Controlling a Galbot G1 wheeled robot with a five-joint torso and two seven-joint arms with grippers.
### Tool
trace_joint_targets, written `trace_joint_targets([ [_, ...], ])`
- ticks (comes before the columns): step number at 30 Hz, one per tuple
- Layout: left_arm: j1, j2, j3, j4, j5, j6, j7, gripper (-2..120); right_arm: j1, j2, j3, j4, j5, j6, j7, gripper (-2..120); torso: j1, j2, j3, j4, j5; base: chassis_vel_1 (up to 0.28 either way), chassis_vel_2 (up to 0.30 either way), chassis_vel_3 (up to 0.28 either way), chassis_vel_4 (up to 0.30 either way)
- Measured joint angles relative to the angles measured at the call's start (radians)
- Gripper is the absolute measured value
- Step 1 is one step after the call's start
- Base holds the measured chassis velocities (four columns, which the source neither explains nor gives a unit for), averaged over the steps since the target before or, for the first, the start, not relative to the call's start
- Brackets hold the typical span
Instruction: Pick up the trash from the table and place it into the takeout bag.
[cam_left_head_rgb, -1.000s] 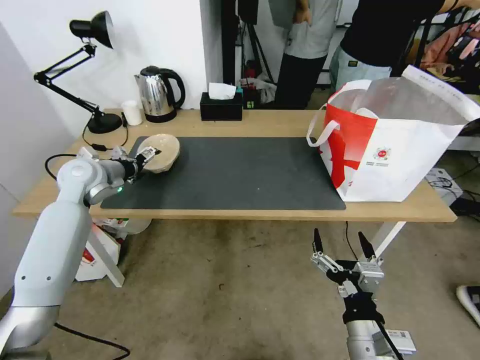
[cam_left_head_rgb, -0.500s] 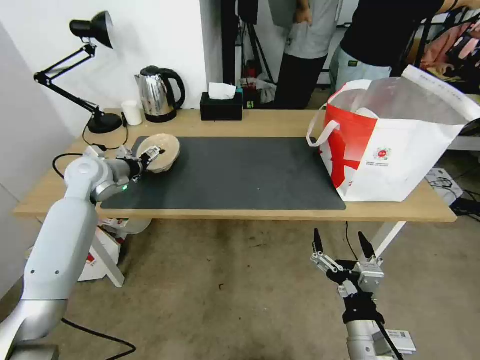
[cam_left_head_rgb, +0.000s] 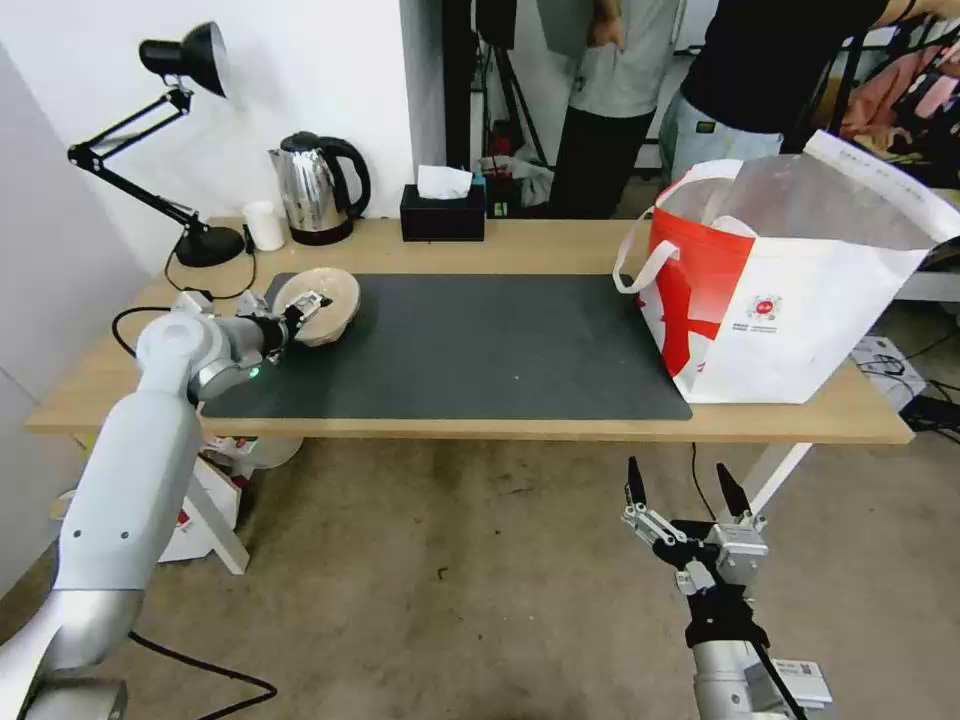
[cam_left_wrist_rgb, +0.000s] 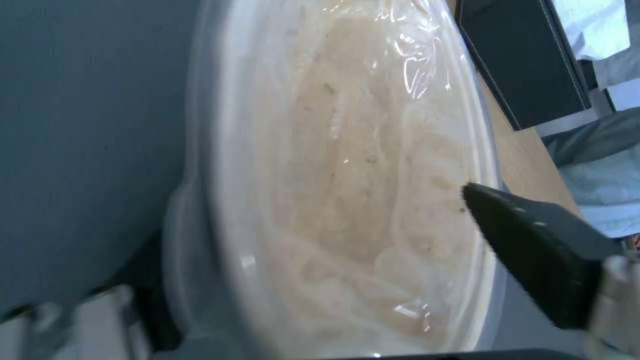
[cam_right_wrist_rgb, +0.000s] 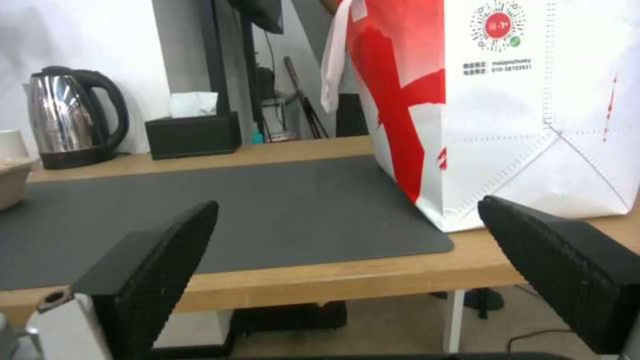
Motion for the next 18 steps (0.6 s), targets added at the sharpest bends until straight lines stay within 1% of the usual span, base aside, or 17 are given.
trace_joint_targets([
  [3,0.002,-0.002,0.0,0.0,0.005,-0.002,0.001,73,0.0,0.0,0.0,0.0,0.0,0.0,0.0,100,0.0,0.0,0.0,0.0,-0.0001,0.0,0.0,0.0,0.0],
  [4,0.002,-0.002,0.0,0.0,0.005,-0.002,0.001,73,0.0,0.0,0.0,0.0,0.0,0.0,0.0,100,0.0,0.0,0.0,0.0,-0.0001,0.0,0.0,0.0,0.0],
  [5,0.002,-0.002,-0.001,0.0,0.005,-0.002,0.001,69,0.0,0.0,0.0,0.0,0.0,0.0,0.0,100,0.0,0.0,0.0,0.0,0.0,0.0,0.0,0.0,0.0],
  [6,0.003,0.0,-0.001,0.0,0.006,-0.002,0.003,62,0.0,0.0,0.0,0.0,0.0,0.0,0.0,100,0.0,0.0,0.0,0.0,0.0,0.0,0.0,0.0,0.0],
  [8,0.006,0.004,-0.003,-0.002,0.006,-0.003,0.004,54,0.0,0.0,0.0,0.0,0.0,0.0,0.0,100,0.0,0.0,0.0,0.0,0.0001,0.0,0.0,0.0,0.0],
  [9,0.006,0.004,-0.003,-0.002,0.006,-0.003,0.004,54,0.0,0.0,0.0,0.0,0.0,0.0,0.0,100,0.0,0.0,0.0,0.0,0.0001,0.0,0.0,0.0,0.0],
  [12,0.014,0.007,-0.006,-0.006,0.01,-0.004,0.006,39,0.0,0.0,0.0,0.0,0.0,0.0,0.0,100,0.0,0.0,0.0,0.0,0.0,0.0,0.0,0.0,0.0],
  [13,0.015,0.008,-0.006,-0.008,0.011,-0.005,0.007,35,0.0,0.0,0.0,0.0,0.0,0.0,0.0,100,0.0,0.0,0.0,0.0,0.0,0.0,0.0,0.0,0.0],
  [14,0.015,0.008,-0.006,-0.008,0.011,-0.005,0.007,35,0.0,0.0,0.0,0.0,0.0,0.0,0.0,100,0.0,0.0,0.0,0.0,0.0,0.0,0.0,0.0,0.0],
  [15,0.015,0.009,-0.007,-0.008,0.011,-0.005,0.007,32,0.0,0.0,0.0,0.0,0.0,0.0,0.0,100,0.0,0.0,0.0,0.0,0.0,0.0,0.0,0.0,0.0],
  [16,0.015,0.01,-0.007,-0.008,0.012,-0.005,0.008,25,0.0,0.0,0.0,0.0,0.0,0.0,0.0,100,0.0,0.0,0.0,0.0,0.0,0.0,0.0,0.0,0.0],
  [18,0.016,0.013,-0.008,-0.008,0.013,-0.006,0.01,17,0.0,0.0,0.0,0.0,0.0,0.0,0.0,100,0.0,0.0,0.0,0.0,0.0,0.0,0.0,0.0,0.0],
])
